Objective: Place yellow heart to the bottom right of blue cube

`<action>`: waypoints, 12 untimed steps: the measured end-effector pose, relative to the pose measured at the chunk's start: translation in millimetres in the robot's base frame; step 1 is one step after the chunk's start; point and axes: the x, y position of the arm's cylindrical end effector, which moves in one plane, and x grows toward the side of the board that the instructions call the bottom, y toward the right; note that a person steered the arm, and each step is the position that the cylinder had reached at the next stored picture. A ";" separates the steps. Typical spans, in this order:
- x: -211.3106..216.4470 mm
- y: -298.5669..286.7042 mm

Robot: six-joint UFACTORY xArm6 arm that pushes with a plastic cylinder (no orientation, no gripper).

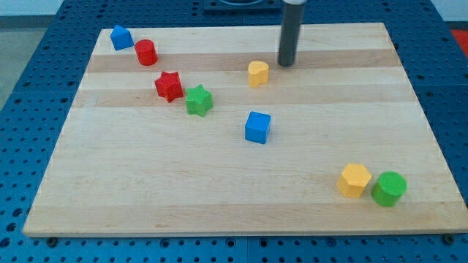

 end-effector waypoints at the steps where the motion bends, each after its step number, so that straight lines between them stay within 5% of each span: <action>1: -22.9 -37.7; 3: 16.4 -76.6; 6: 91.7 -2.9; 9: 76.2 11.5; 12: 157.3 62.2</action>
